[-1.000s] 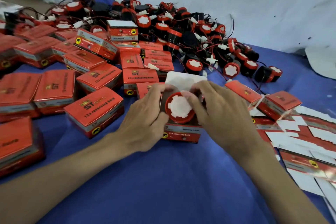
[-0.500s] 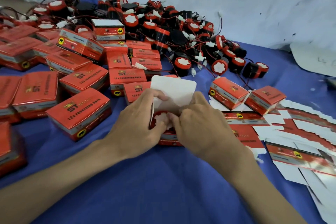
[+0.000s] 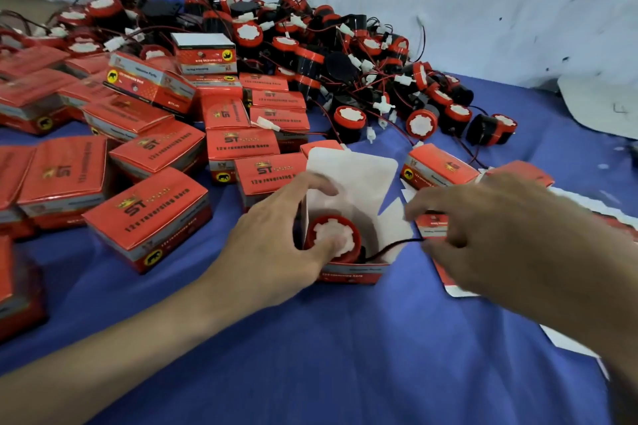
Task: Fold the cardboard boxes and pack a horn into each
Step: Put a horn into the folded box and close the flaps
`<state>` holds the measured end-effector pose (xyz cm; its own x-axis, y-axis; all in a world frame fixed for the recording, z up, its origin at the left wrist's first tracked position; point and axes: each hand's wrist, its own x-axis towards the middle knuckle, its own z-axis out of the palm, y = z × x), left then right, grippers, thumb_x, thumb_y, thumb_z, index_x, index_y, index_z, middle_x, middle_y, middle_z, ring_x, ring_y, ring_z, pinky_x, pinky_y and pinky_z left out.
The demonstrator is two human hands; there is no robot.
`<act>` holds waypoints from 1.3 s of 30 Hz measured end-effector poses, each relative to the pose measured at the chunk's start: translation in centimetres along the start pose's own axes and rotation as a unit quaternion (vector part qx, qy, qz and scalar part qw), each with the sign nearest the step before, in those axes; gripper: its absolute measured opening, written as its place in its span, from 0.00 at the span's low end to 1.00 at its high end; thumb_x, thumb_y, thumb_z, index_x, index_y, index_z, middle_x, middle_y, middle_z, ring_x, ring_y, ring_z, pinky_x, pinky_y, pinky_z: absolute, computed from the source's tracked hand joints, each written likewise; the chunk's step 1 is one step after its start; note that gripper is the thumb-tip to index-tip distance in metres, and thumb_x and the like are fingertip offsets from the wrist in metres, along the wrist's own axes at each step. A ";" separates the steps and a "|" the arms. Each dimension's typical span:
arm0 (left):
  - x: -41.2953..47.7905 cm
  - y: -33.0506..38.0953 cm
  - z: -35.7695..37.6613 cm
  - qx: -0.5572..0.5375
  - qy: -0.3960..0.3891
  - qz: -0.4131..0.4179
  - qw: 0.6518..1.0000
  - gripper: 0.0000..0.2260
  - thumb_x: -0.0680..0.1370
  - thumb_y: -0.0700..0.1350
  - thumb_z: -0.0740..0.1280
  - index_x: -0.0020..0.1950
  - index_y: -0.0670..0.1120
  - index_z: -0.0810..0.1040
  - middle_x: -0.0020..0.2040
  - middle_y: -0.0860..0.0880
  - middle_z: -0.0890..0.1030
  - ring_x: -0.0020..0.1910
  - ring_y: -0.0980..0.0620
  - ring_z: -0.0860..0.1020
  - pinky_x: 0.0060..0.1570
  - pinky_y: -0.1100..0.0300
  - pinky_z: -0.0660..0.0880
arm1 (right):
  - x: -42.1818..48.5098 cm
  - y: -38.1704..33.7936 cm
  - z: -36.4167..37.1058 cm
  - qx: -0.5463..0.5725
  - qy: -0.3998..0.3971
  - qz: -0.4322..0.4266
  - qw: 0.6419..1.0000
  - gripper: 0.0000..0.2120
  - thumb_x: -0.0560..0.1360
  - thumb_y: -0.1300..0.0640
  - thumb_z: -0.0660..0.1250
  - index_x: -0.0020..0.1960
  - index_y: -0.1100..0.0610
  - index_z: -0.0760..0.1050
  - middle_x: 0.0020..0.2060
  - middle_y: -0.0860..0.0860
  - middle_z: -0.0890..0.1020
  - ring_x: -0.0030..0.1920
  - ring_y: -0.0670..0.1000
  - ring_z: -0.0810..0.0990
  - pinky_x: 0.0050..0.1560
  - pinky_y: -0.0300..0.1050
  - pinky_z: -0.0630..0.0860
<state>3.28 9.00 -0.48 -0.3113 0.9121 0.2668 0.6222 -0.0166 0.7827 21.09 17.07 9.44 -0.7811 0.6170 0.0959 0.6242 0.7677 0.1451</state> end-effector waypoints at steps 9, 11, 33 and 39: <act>-0.1 0.1 0.6 -0.063 0.016 -0.008 0.998 0.18 0.67 0.63 0.66 0.54 0.72 0.65 0.49 0.67 0.78 0.48 0.65 0.78 0.48 0.55 0.78 | 3.8 -4.4 0.7 0.086 0.131 -0.117 0.981 0.08 0.78 0.57 0.64 0.43 0.55 0.80 0.38 0.50 0.82 0.39 0.54 0.80 0.38 0.43 0.72; 0.0 0.3 0.5 -0.063 0.016 -0.001 0.998 0.20 0.64 0.63 0.64 0.53 0.75 0.64 0.50 0.69 0.77 0.48 0.66 0.77 0.48 0.58 0.77 | 4.0 -4.8 2.1 0.072 0.053 -0.102 0.991 0.10 0.81 0.53 0.56 0.53 0.53 0.76 0.49 0.49 0.80 0.46 0.54 0.77 0.44 0.46 0.73; -0.1 -0.1 0.6 -0.048 0.017 -0.019 0.999 0.23 0.64 0.66 0.65 0.57 0.68 0.64 0.51 0.63 0.78 0.51 0.61 0.78 0.51 0.52 0.77 | 3.3 -3.7 3.6 0.156 0.252 -0.089 0.951 0.09 0.68 0.68 0.70 0.36 0.61 0.70 0.24 0.49 0.69 0.21 0.55 0.65 0.21 0.46 0.63; 0.1 0.0 0.5 -0.058 0.007 -0.021 0.998 0.27 0.61 0.53 0.70 0.56 0.69 0.64 0.52 0.67 0.77 0.52 0.65 0.76 0.50 0.60 0.75 | 4.1 -5.0 4.6 0.174 0.074 -0.107 0.976 0.06 0.75 0.58 0.59 0.49 0.55 0.73 0.45 0.49 0.80 0.44 0.57 0.76 0.40 0.51 0.72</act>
<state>3.62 9.31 -0.77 -0.3455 0.9075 0.2389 0.5213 -0.0261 0.8530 14.83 16.62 4.56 -0.8719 0.4242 0.2448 0.3942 0.9044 -0.1632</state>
